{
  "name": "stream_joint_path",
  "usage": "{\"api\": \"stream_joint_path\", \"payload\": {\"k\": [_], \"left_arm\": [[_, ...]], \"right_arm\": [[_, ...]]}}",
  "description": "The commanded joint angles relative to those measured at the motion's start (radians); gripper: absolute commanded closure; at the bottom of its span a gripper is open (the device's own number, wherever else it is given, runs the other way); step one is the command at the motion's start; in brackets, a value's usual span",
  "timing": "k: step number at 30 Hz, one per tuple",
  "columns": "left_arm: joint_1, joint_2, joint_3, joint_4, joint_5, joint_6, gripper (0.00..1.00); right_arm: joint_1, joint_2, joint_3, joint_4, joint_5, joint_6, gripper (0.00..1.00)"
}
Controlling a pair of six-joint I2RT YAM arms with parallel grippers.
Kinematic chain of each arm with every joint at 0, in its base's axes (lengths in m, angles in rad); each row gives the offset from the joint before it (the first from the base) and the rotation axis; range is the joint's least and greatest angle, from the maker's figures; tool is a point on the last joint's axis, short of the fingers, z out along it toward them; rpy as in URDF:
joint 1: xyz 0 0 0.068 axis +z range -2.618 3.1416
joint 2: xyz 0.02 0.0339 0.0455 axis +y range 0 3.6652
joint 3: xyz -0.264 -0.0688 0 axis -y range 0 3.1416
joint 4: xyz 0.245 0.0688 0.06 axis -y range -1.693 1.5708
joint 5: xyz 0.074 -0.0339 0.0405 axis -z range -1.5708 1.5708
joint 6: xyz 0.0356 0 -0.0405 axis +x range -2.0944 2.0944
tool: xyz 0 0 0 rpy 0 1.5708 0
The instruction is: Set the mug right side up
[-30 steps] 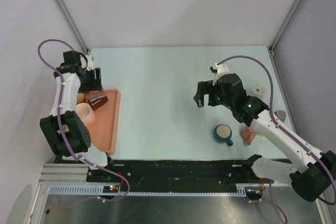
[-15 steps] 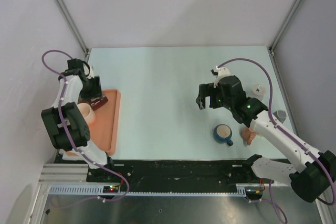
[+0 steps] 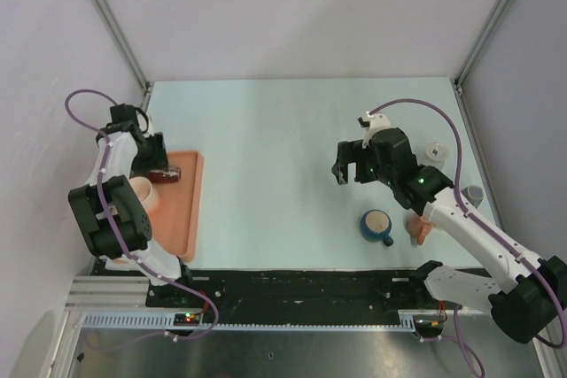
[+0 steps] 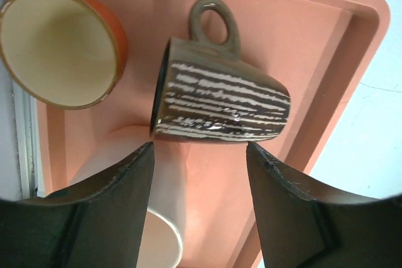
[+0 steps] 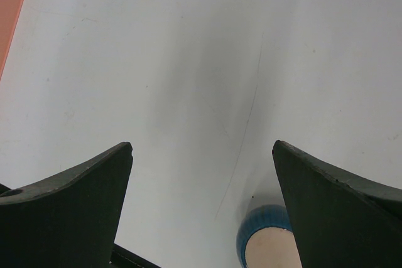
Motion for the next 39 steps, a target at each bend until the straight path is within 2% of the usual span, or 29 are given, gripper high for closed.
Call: {"api": "stream_joint_path", "payload": {"k": [1, 8, 14, 25, 33, 37, 39], "left_arm": [[0.038, -0.031, -0.004, 0.01, -0.046, 0.023, 0.35], [0.031, 0.03, 0.041, 0.019, 0.049, 0.154, 0.34], [0.02, 0.004, 0.1, 0.014, 0.152, 0.258, 0.35], [0.024, 0.086, 0.17, 0.001, 0.195, 0.255, 0.36], [0.041, 0.154, 0.164, -0.003, 0.185, 0.237, 0.38], [0.044, 0.161, 0.152, -0.003, 0.21, 0.23, 0.42], [0.044, 0.151, 0.134, -0.002, 0.243, 0.228, 0.47]], "right_arm": [[-0.003, -0.015, 0.0, 0.014, -0.006, 0.002, 0.0], [-0.006, 0.007, -0.001, 0.022, -0.021, -0.003, 0.01], [-0.005, 0.024, -0.002, 0.015, -0.03, 0.001, 0.01], [-0.007, 0.021, -0.001, 0.021, -0.026, 0.008, 0.01], [-0.008, 0.012, -0.001, 0.027, -0.031, 0.018, 0.01], [-0.008, 0.01, -0.002, 0.022, -0.03, 0.02, 0.0], [-0.009, 0.007, -0.002, 0.019, -0.022, 0.02, 0.0]]}}
